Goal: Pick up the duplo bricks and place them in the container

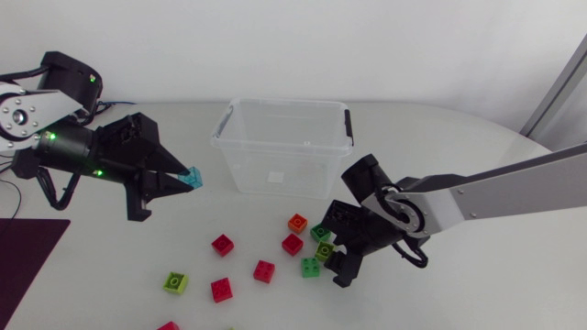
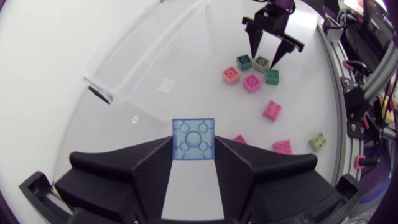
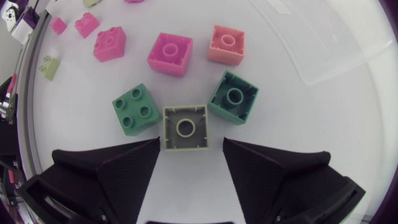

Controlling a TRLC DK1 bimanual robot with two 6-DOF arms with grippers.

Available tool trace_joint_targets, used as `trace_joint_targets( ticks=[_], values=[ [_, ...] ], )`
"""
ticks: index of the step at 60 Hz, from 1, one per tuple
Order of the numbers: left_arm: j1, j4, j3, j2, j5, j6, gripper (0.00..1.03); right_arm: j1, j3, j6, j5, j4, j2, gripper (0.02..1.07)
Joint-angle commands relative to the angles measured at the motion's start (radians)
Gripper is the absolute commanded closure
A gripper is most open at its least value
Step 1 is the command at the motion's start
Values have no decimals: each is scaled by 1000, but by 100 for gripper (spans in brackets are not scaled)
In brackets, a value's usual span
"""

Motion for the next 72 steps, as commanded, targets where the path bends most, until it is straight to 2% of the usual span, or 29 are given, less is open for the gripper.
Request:
trace_joint_targets(
  ticks=[1, 2, 6, 11, 16, 19, 31, 43, 47, 50, 53, 55, 57, 61, 72],
  values=[
    [-31, 57, 46, -5, 14, -116, 65, 17, 22, 14, 3, 12, 18, 59],
    [-38, 65, 50, -3, 14, -127, 65, 18, 23, 13, 0, 14, 19, 62],
    [-61, 120, 78, 17, 14, -196, 65, 24, 26, 11, -2, 12, 27, 65],
    [-97, 159, 124, 51, 14, -262, 65, 36, 30, 13, -11, 12, 39, 74],
    [-133, 191, 158, 80, 13, -305, 65, 40, 30, 13, -12, 12, 39, 76],
    [-143, 214, 179, 98, 13, -337, 65, 38, 28, 13, -19, 12, 34, 80],
    [-192, 274, 274, 209, -15, -418, 65, 30, 2, 7, -38, -1, -4, 84],
    [-212, 341, 366, 314, -69, -498, 63, 29, -30, 10, -34, -77, -157, 84],
    [-216, 366, 391, 348, -87, -526, 60, 24, -29, 11, -32, -101, -214, 84],
    [-222, 373, 425, 399, -107, -546, 50, 18, -21, 10, -31, -129, -245, 84],
    [-230, 373, 443, 433, -145, -556, 36, 9, -7, 10, -31, -152, -274, 84],
    [-238, 386, 454, 457, -205, -564, 18, 3, 3, 8, -31, -169, -292, 84],
    [-238, 398, 457, 468, -214, -573, 7, -5, 14, 7, -31, -181, -309, 84],
    [-227, 412, 454, 468, -240, -586, 5, -20, 45, 4, -32, -213, -346, 84],
    [-167, 400, 394, 368, -243, -584, 5, -74, 137, 2, -43, -251, -386, 84]
  ],
)
